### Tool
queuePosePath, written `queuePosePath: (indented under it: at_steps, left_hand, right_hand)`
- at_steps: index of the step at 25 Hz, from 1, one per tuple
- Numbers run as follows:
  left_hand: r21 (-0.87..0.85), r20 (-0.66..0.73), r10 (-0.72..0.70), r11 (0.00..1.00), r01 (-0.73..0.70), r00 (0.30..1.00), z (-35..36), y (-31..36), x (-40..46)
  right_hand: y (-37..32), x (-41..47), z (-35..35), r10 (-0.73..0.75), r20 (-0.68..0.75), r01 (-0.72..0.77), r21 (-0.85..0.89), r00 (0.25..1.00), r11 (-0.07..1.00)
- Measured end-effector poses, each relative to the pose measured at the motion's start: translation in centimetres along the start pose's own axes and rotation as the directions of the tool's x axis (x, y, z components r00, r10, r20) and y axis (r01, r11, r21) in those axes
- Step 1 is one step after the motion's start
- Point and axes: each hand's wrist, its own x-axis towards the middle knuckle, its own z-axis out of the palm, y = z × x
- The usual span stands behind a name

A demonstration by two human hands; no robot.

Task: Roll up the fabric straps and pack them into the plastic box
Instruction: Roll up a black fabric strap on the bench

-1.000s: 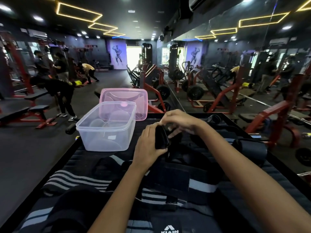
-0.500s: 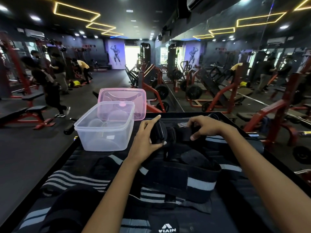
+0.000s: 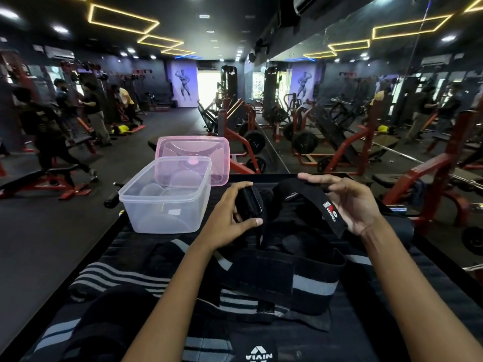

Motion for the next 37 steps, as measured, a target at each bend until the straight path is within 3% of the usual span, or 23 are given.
queuePosePath:
  at_steps: [5, 8, 12, 14, 18, 23, 29, 32, 37]
  left_hand:
    - [-0.01, -0.035, -0.014, 1.0, 0.014, 0.999, 0.5, 0.3, 0.0]
    - [0.005, -0.018, 0.032, 0.999, -0.032, 0.999, 1.1, 0.0, 0.0]
    - [-0.061, 0.013, 0.1, 0.993, -0.099, 0.995, 2.0, -0.3, -0.3]
    - [-0.017, -0.001, 0.115, 0.993, -0.115, 0.993, 2.1, -0.1, -0.5]
    - [0.004, 0.014, 0.111, 0.994, -0.112, 0.994, 2.0, 0.0, -0.6]
    - [-0.014, 0.067, 0.126, 0.992, -0.125, 0.99, 2.1, 0.1, -0.6]
    - [0.015, 0.085, 0.155, 0.987, -0.157, 0.984, 2.3, 0.2, -0.7]
    - [0.003, 0.089, 0.166, 0.986, -0.167, 0.982, 2.9, 0.3, -0.7]
    - [-0.034, -0.105, 0.169, 0.984, -0.174, 0.98, 3.3, 0.7, -0.5]
  right_hand:
    - [1.0, 0.1, 0.3, -0.076, 0.154, 0.093, -0.105, 0.985, 0.99]
    - [1.5, 0.6, 0.5, -0.061, 0.127, 0.084, -0.181, 0.99, 0.98]
    - [1.8, 0.8, 0.7, -0.068, 0.114, 0.117, -0.521, 0.991, 0.846]
    - [1.9, 0.9, 0.4, -0.036, 0.094, 0.086, -0.602, 0.995, 0.794]
    - [2.5, 1.4, -0.3, -0.123, -0.019, 0.077, -0.685, 0.992, 0.724]
    - [3.3, 1.8, -0.4, -0.204, -0.032, 0.112, -0.747, 0.978, 0.655]
    - [3.3, 1.7, -0.3, -0.143, -0.016, 0.099, -0.643, 0.99, 0.759]
    - [4.1, 2.1, 0.8, -0.124, 0.04, 0.118, -0.681, 0.991, 0.723]
    - [5.5, 2.7, 2.5, -0.226, 0.075, 0.194, -0.801, 0.971, 0.566]
